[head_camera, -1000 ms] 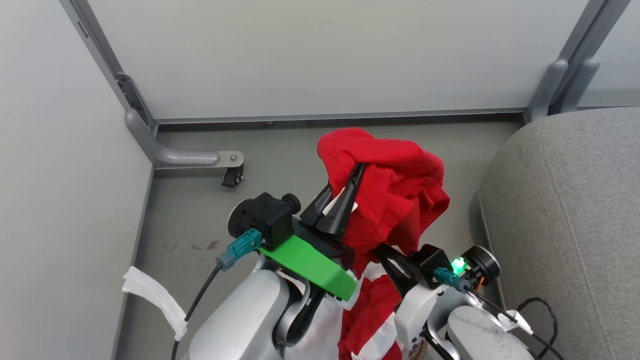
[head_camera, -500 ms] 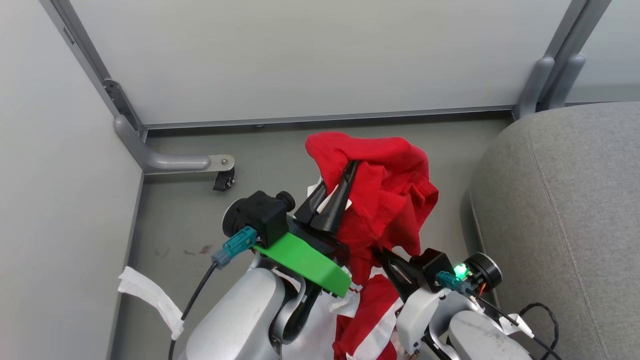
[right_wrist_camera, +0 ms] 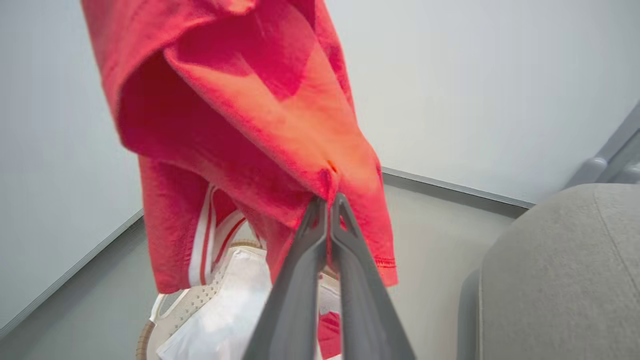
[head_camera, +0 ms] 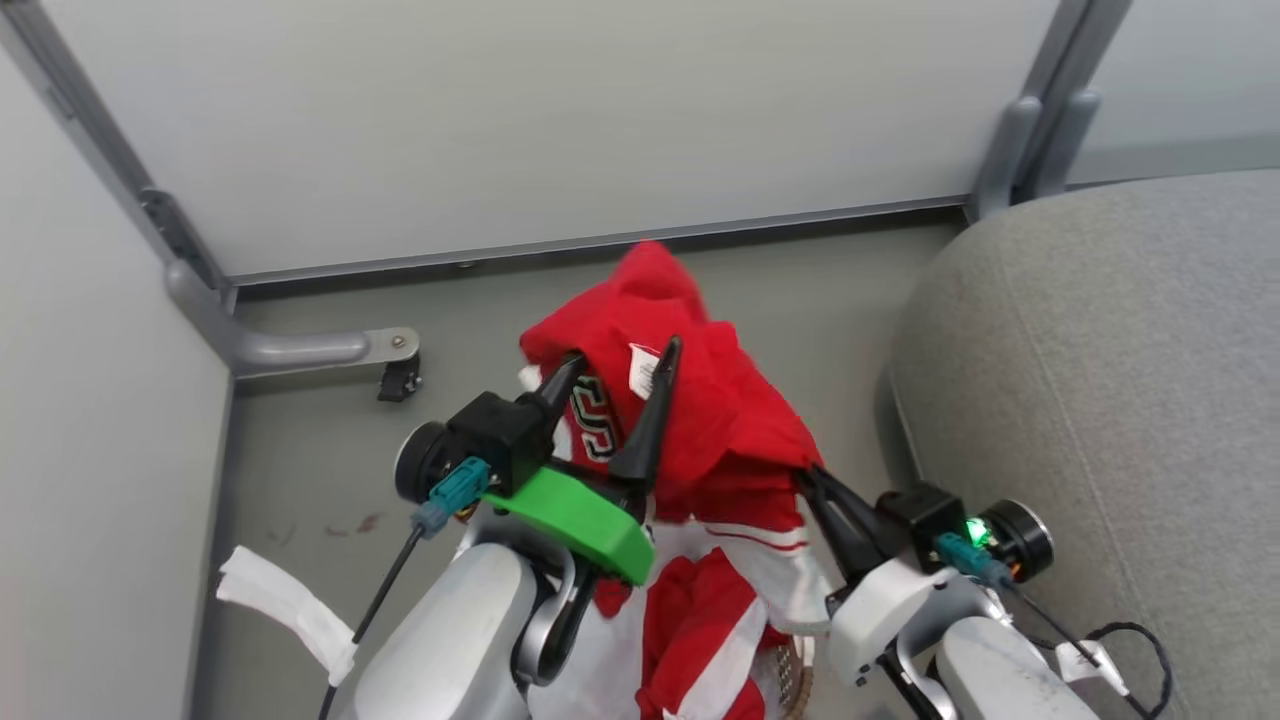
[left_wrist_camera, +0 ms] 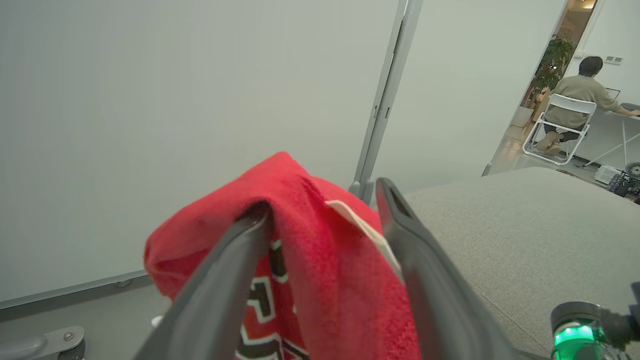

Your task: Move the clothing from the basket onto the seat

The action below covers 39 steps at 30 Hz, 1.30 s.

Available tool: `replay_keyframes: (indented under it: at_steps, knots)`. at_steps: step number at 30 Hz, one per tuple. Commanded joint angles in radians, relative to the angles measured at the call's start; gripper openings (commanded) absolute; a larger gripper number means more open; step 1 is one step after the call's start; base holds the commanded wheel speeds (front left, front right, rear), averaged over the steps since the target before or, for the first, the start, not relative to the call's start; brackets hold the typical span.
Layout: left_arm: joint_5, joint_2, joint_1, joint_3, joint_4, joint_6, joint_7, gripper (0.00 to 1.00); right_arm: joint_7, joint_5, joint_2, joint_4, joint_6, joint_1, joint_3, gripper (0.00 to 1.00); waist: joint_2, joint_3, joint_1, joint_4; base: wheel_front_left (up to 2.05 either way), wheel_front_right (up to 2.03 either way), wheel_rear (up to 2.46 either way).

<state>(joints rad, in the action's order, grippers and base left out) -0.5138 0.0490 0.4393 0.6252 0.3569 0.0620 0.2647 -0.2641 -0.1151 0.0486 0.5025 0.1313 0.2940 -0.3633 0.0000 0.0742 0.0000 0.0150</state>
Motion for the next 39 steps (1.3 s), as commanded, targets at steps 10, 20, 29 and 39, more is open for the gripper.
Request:
replay_keyframes:
  at_steps: [10,20,29,39]
  knots:
    - [0.065,0.003,-0.074,-0.104,0.054,0.025,0.000,1.00,-0.001,0.017,0.005,-0.149,-0.001,-0.069,0.175,0.00,0.0000,-0.004,0.0000,-0.267,0.00,0.00,0.00]
    - [0.091,0.003,-0.104,-0.145,0.062,0.041,-0.001,1.00,-0.001,0.013,0.004,-0.258,-0.001,-0.082,0.257,0.00,0.0000,0.002,0.0000,-0.439,0.00,0.00,0.00]
    - [0.120,0.004,-0.115,-0.152,0.053,0.052,0.000,1.00,-0.001,0.030,0.004,-0.324,-0.001,-0.050,0.347,0.00,0.0000,0.029,0.0000,-0.545,0.00,0.00,0.00]
    - [0.135,0.004,-0.071,-0.100,0.043,0.061,-0.001,1.00,-0.001,0.104,0.073,-0.380,-0.001,0.076,0.426,0.00,0.0000,0.110,0.0000,-0.559,0.00,0.00,0.00]
